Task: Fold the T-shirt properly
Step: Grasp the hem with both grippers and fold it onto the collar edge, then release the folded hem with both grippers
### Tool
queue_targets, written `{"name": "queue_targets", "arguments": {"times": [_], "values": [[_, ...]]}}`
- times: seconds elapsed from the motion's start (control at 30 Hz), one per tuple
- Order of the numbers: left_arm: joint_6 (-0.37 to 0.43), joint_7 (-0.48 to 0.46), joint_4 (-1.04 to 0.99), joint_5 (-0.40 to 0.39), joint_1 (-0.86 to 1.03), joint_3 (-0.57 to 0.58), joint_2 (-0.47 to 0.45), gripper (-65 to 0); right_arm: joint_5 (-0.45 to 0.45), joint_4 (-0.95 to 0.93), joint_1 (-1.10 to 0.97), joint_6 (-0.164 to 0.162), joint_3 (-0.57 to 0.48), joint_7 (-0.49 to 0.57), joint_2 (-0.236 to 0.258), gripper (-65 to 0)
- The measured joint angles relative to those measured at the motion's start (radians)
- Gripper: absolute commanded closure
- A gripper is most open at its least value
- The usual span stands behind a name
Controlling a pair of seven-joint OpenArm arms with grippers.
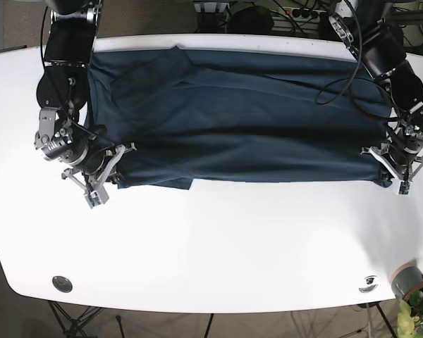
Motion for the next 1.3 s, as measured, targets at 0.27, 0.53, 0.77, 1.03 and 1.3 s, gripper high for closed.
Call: {"name": "queue_targets", "arguments": {"times": [0.27, 0.53, 0.77, 1.03, 1.3], "values": [[0.0, 0.0, 0.064, -0.003, 0.089, 0.001, 0.0, 0.0, 0.001, 0.135, -0.136, 0.0, 0.08, -0.004, -0.007, -2.1], [0.0, 0.0, 0.088, -0.005, 0.166, -0.002, 0.0, 0.0, 0.011, 0.263, -0.286, 0.003, 0.104, -0.003, -0.016, -2.1], [-0.004, 0.0, 0.113, -0.008, 0.229, -0.03, 0.0, 0.0, 0.006, 0.298, -0.38, 0.002, 0.166, -0.005, -0.049, -2.1], [-0.005, 0.076, 0.117, -0.013, 0.263, -0.03, 0.0, 0.0, 0.008, 0.3, -0.453, 0.002, 0.169, -0.006, -0.053, -2.1], [-0.005, 0.128, 0.117, -0.017, 0.267, -0.068, -0.005, 0.0, 0.01, 0.335, -0.507, 0.002, 0.169, -0.001, -0.056, -2.2]]}}
